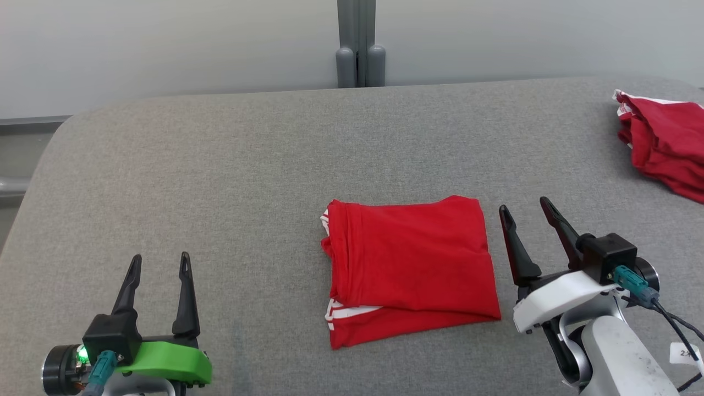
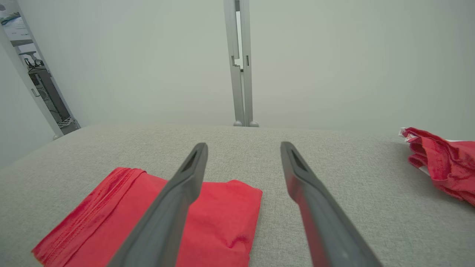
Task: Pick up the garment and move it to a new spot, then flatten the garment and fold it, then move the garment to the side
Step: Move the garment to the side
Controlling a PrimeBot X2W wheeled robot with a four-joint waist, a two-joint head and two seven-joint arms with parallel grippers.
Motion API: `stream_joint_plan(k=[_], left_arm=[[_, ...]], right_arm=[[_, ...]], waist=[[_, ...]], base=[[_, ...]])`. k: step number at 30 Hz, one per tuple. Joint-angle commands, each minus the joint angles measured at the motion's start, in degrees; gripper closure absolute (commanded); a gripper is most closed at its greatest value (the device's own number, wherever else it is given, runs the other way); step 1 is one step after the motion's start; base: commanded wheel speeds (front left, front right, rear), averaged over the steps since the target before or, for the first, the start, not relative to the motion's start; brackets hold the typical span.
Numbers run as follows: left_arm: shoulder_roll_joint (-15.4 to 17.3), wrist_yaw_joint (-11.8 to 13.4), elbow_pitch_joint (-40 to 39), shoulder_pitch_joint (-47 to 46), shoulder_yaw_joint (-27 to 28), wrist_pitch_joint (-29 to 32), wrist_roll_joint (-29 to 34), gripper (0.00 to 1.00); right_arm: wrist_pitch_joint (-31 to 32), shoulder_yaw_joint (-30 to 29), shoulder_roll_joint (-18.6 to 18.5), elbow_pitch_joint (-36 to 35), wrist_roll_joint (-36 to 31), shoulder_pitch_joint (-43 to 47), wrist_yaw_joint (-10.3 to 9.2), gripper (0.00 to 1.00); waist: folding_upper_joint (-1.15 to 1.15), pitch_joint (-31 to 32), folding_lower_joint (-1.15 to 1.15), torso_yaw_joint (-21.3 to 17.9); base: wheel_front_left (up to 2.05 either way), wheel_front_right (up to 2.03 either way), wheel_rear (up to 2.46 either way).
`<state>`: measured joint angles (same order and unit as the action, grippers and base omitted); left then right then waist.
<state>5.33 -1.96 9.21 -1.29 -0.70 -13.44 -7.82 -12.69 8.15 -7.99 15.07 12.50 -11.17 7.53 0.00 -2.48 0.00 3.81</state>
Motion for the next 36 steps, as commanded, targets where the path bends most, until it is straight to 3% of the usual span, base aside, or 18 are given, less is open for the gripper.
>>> stream_joint_plan(k=[1,18,30,31,32,36], left_arm=[[0.08,0.22,0.06,-0.90,-0.25,-0.33,-0.37,0.00],[-0.69,0.78,1.35,-3.82,-2.35,-1.28,-1.01,0.00],[-1.10,1.05,2.65,-6.09,-2.94,-1.79,-1.25,0.00],[-1.15,1.09,2.78,-6.21,-3.04,-1.81,-1.29,0.00],[-1.19,1.05,2.93,-6.36,-3.14,-1.83,-1.33,0.00],[-1.42,1.16,2.88,-7.31,-3.57,-1.76,-1.40,0.00]], right_arm=[[0.62,0.20,-0.30,1.46,-0.20,-1.17,-0.11,0.00],[-0.68,3.32,0.83,24.28,1.09,-11.54,-0.11,0.00],[-1.76,4.32,3.57,36.95,3.10,-13.02,-0.11,0.00],[-1.79,4.86,3.88,37.69,3.43,-13.23,-0.09,0.78],[-1.80,5.37,4.15,38.22,3.77,-13.46,-0.05,1.00],[-1.84,6.36,4.08,39.03,4.59,-15.92,-0.12,1.00]], waist=[[0.00,-0.40,0.00,0.43],[0.00,-5.41,0.00,3.44],[0.00,-8.72,0.00,3.91],[0.00,-8.88,0.00,3.87],[0.00,-9.01,0.00,3.84],[0.00,-9.93,0.00,3.73]], base=[[0.00,0.00,0.00],[0.00,0.00,0.00],[0.00,0.00,0.00],[0.00,0.00,0.00],[0.00,0.00,0.00],[0.00,0.00,0.00]])
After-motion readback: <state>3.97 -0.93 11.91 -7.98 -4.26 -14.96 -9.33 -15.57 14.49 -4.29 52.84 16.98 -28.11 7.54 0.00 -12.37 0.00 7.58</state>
